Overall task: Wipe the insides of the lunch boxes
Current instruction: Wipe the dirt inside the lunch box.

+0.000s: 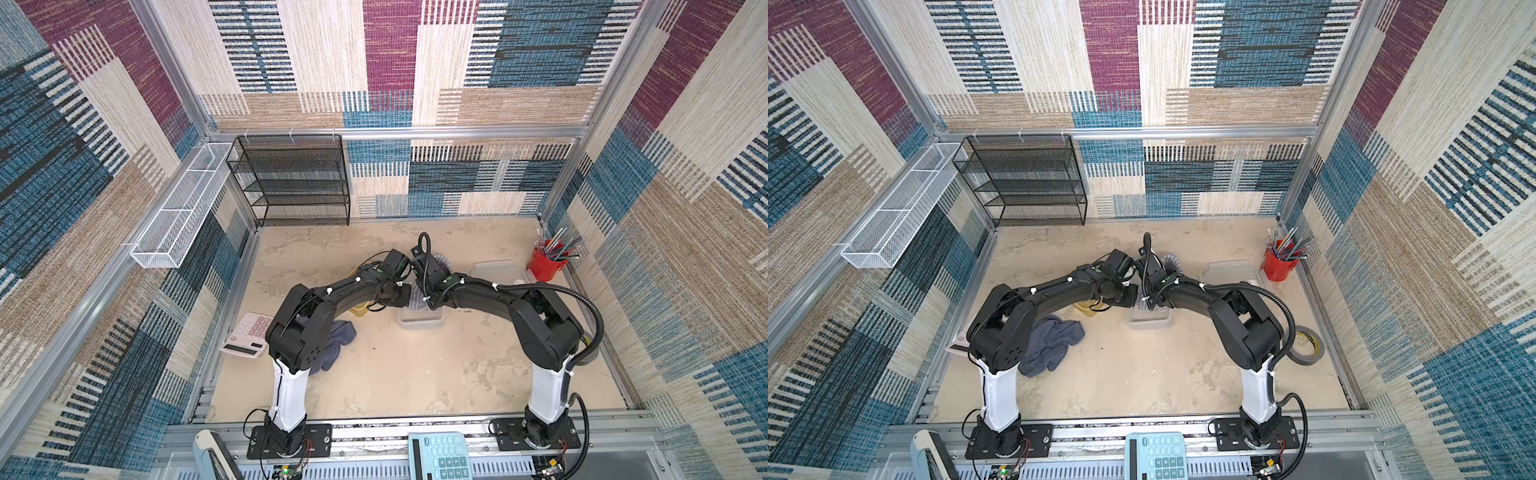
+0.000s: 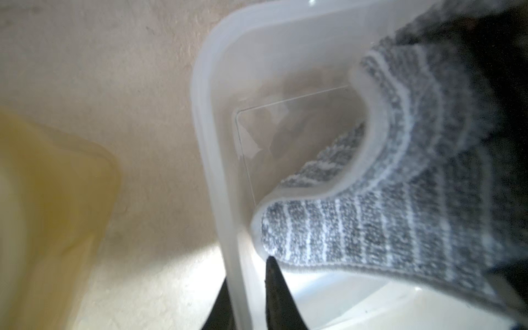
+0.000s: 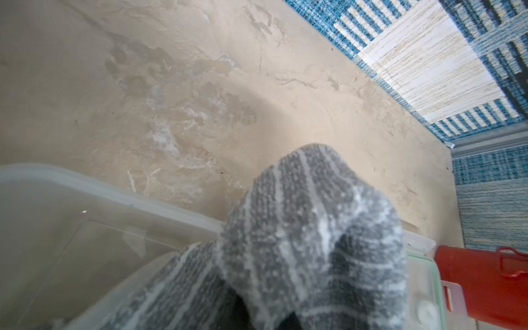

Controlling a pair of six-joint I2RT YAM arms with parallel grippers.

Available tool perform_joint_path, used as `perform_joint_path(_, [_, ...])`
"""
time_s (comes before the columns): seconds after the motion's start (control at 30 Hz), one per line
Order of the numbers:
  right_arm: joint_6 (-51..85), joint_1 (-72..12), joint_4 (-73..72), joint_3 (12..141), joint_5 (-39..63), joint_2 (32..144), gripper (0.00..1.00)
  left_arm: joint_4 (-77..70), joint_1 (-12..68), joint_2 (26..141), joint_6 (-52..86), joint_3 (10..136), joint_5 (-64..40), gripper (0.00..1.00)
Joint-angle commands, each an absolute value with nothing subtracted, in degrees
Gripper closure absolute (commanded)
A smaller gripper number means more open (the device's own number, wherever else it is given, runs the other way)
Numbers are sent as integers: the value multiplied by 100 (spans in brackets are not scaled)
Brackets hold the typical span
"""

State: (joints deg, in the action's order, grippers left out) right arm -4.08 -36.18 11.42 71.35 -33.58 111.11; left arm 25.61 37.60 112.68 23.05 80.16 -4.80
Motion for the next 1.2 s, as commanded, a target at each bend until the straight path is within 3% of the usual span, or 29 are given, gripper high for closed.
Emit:
perform_joint_path(0.0, [-56,-3586,1592,6996,-3128,11041,98,2187,3878,10984,2302,7889,-494,82])
perform_joint_path(0.37, [469,-3586,3043,6626,-892,10498,100,1888,3664,11039,2552,8061,-189,88])
perform_joint_path(0.53, [745,-3595,3085,6552,579,10444,98,1616,3639,11127,2738,8150,-295,90])
perform_joint_path(0.8, [1004,-3731,2779,6445,2124,10401,99,1459,3636,11219,2828,8266,-343,91])
perform_joint_path(0.9, [895,-3727,2959,6427,1904,10414,99,1459,3635,11228,2796,8255,-394,91])
perform_joint_path(1.17, [575,-3503,3136,6441,-147,10905,99,1454,3644,10993,2480,7888,-579,91])
